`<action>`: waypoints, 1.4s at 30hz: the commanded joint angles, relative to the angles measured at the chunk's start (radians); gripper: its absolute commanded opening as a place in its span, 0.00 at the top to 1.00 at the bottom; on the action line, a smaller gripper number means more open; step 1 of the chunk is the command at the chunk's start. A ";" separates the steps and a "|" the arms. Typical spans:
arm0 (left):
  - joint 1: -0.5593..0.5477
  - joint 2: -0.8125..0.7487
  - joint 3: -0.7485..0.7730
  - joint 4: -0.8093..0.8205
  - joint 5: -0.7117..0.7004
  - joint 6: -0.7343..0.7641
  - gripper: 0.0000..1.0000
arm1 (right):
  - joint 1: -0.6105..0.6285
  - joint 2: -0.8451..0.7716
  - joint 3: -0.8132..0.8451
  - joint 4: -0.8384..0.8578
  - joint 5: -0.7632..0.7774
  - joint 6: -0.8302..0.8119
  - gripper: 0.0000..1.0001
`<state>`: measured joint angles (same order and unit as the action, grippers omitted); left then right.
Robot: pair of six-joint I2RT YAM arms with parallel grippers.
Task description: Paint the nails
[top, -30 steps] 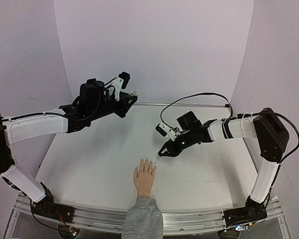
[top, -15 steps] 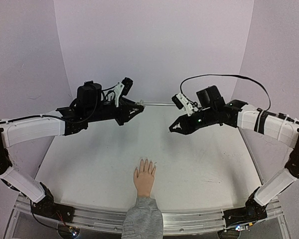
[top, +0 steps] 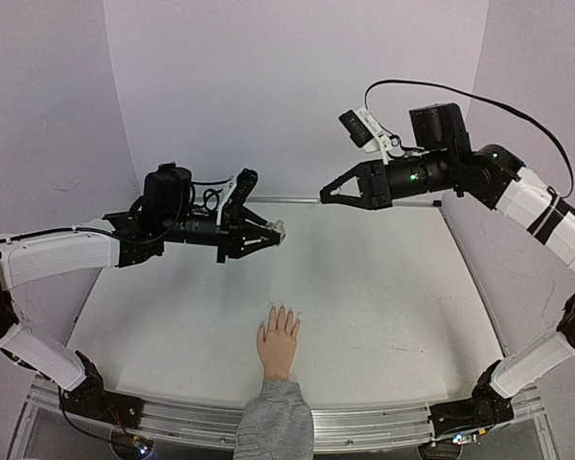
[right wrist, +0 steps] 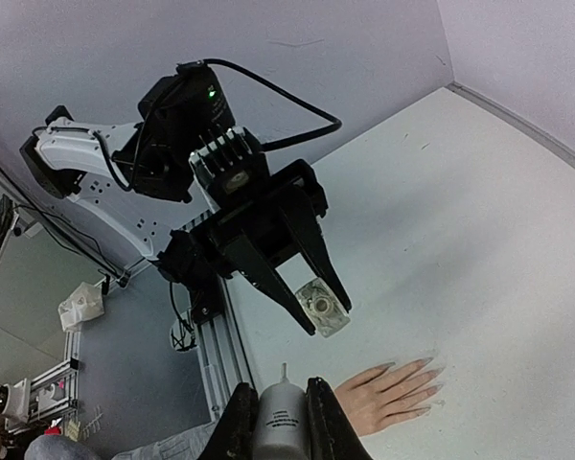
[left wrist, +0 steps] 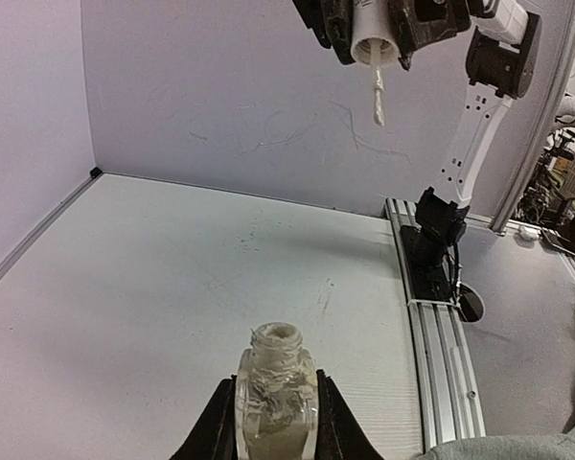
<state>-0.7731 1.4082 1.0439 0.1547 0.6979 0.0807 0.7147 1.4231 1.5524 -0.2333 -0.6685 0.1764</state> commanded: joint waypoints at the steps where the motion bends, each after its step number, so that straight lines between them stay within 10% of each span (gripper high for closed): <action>1: 0.003 -0.049 0.010 0.010 0.104 0.029 1.00 | 0.050 0.051 0.079 -0.048 -0.038 0.011 1.00; 42: 0.001 -0.008 0.051 -0.027 0.188 0.026 1.00 | 0.133 0.206 0.212 -0.153 0.057 -0.028 1.00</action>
<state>-0.7731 1.4101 1.0431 0.1024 0.8627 0.0883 0.8394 1.6253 1.7184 -0.3763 -0.5900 0.1616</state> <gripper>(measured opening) 0.218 0.151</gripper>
